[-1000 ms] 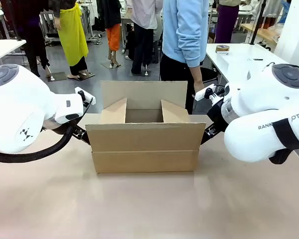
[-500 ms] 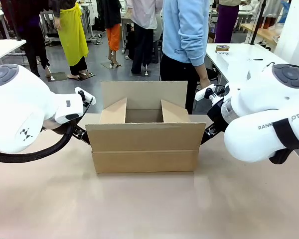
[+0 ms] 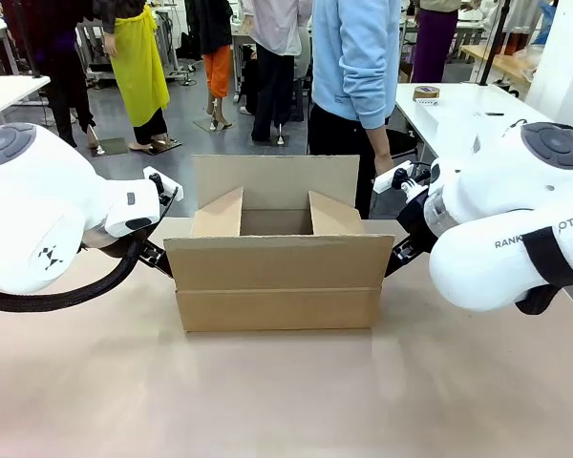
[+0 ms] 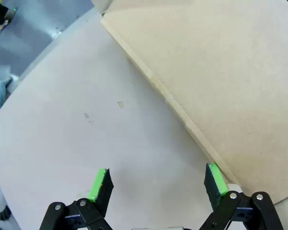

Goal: Pack the gift set into the box.
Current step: Place both hands on the side flaps of the Package Box and spread them outward.

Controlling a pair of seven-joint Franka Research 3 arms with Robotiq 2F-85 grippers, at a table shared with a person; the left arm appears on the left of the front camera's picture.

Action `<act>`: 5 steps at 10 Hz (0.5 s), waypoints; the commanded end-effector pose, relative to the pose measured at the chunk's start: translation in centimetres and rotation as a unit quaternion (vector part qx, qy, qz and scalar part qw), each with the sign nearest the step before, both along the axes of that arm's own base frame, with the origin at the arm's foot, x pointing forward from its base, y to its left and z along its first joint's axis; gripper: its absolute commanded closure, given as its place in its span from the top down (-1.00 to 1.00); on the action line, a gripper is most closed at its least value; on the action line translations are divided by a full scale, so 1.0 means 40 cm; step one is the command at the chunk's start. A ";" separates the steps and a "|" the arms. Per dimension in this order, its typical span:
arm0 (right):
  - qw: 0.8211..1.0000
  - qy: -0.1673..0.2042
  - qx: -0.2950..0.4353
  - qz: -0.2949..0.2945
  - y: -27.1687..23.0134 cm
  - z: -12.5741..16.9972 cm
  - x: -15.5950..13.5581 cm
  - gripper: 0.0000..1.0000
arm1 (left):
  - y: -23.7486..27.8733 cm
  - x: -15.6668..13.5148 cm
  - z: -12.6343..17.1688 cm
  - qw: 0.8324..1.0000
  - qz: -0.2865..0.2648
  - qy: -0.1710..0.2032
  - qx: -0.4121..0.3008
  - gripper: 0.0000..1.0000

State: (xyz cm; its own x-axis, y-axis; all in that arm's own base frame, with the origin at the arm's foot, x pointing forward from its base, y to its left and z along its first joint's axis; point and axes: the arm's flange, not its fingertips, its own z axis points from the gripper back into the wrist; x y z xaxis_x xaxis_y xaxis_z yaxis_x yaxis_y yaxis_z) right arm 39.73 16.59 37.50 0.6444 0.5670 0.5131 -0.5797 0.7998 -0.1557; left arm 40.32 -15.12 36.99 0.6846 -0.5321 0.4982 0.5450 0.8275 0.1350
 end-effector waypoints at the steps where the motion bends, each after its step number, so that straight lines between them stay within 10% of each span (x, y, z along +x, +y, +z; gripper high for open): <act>1: 1.000 0.000 0.000 0.000 0.000 0.000 0.000 1.00 | 0.000 0.000 0.000 1.000 0.000 0.000 0.000 1.00; 5: 0.994 0.077 0.043 -0.059 -0.219 0.120 -0.041 1.00 | 0.255 -0.114 0.151 0.999 0.029 0.024 -0.011 1.00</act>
